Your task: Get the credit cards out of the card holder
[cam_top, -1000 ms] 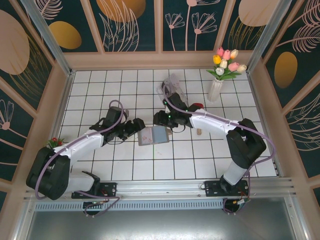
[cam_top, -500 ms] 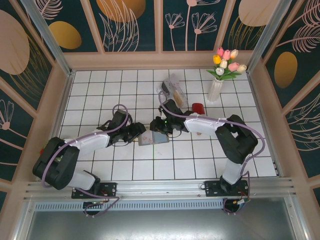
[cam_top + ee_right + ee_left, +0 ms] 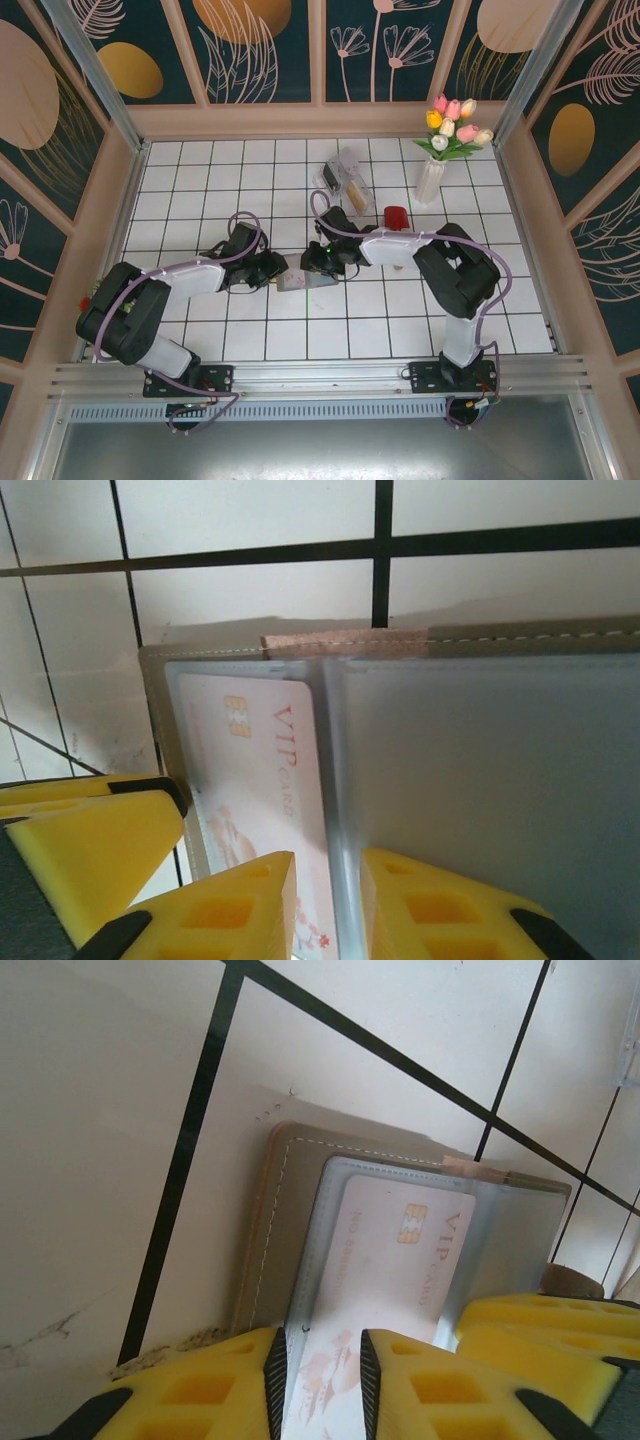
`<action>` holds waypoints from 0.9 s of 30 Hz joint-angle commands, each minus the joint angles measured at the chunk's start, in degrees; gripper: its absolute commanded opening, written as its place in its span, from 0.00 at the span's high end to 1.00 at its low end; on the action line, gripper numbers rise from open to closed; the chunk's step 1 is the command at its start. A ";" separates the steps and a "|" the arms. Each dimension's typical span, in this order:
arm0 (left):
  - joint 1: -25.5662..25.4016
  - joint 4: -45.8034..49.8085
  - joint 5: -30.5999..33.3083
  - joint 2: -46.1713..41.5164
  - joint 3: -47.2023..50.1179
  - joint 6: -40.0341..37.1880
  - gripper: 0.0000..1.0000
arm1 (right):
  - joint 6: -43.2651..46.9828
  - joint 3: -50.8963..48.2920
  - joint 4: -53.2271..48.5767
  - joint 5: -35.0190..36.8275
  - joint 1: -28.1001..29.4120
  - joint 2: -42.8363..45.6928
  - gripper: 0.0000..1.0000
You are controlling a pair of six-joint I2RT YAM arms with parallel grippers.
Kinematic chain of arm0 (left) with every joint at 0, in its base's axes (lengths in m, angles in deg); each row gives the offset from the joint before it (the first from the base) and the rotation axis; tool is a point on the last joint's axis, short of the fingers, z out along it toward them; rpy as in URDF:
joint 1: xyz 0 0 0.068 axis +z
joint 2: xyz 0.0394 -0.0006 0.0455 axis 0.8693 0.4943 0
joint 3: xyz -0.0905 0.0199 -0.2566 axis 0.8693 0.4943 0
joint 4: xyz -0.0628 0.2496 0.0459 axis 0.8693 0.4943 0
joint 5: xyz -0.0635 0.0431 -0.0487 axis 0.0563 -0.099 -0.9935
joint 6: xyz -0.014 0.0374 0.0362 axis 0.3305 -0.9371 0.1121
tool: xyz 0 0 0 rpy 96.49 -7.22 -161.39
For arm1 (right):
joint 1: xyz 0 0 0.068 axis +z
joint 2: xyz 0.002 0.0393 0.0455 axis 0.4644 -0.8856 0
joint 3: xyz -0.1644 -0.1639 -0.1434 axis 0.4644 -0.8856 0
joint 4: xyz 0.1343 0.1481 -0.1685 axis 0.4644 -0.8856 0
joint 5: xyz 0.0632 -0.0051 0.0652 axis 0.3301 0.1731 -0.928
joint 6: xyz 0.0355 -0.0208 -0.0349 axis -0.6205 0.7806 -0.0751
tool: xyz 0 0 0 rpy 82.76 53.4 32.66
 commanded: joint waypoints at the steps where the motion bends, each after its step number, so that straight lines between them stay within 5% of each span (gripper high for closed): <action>1: -0.32 0.22 1.11 0.71 -0.71 -0.77 0.75 | 0.35 1.92 0.75 -1.10 0.63 -1.16 0.78; 27: -0.32 1.35 0.23 1.68 2.10 -2.04 0.84 | 2.87 1.41 1.96 -2.35 1.06 -2.89 0.82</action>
